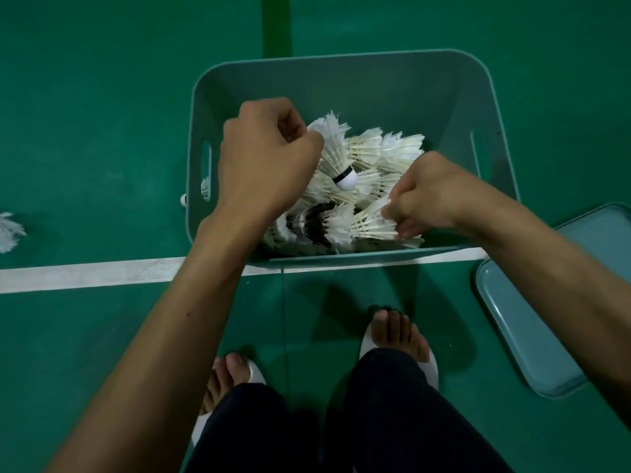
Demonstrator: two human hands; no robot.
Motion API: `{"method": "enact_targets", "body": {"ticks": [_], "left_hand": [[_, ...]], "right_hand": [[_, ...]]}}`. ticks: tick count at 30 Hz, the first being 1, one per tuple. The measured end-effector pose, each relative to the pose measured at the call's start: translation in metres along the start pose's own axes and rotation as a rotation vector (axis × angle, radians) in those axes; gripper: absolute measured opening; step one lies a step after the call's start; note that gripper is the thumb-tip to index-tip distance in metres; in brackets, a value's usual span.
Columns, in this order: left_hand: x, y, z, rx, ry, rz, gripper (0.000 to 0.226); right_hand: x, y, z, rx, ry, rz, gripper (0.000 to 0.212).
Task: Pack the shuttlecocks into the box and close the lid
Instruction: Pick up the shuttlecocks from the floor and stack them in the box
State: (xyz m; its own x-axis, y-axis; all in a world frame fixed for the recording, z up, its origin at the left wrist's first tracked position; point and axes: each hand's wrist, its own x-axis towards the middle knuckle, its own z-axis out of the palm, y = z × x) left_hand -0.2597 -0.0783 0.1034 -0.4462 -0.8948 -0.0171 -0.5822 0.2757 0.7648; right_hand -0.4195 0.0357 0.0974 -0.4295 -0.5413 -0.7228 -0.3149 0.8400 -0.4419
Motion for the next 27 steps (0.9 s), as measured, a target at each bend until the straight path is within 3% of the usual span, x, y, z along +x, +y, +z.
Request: {"method": "enact_targets", "body": {"ticks": [7, 13, 20, 22, 25, 27], "left_hand": [[-0.002, 0.003, 0.004, -0.04, -0.034, -0.028, 0.01], [-0.006, 0.0, 0.001, -0.054, -0.026, -0.044, 0.006], [-0.005, -0.002, -0.004, -0.108, -0.026, -0.06, 0.01], [-0.006, 0.001, -0.007, -0.148, -0.113, -0.045, 0.011], [-0.005, 0.012, -0.012, -0.223, -0.357, 0.033, 0.008], [-0.004, 0.019, -0.011, -0.253, -0.473, 0.098, 0.01]], "right_hand": [[-0.002, -0.008, 0.013, 0.41, -0.17, 0.064, 0.01], [0.007, -0.018, 0.031, 0.177, 0.072, -0.071, 0.011], [-0.016, -0.008, 0.007, 0.003, 0.055, -0.164, 0.031], [-0.023, -0.003, -0.009, 0.071, 0.113, -0.252, 0.035], [-0.028, -0.005, -0.029, 0.069, 0.186, -0.583, 0.058], [-0.03, -0.011, -0.031, 0.03, 0.144, -0.756, 0.055]]}}
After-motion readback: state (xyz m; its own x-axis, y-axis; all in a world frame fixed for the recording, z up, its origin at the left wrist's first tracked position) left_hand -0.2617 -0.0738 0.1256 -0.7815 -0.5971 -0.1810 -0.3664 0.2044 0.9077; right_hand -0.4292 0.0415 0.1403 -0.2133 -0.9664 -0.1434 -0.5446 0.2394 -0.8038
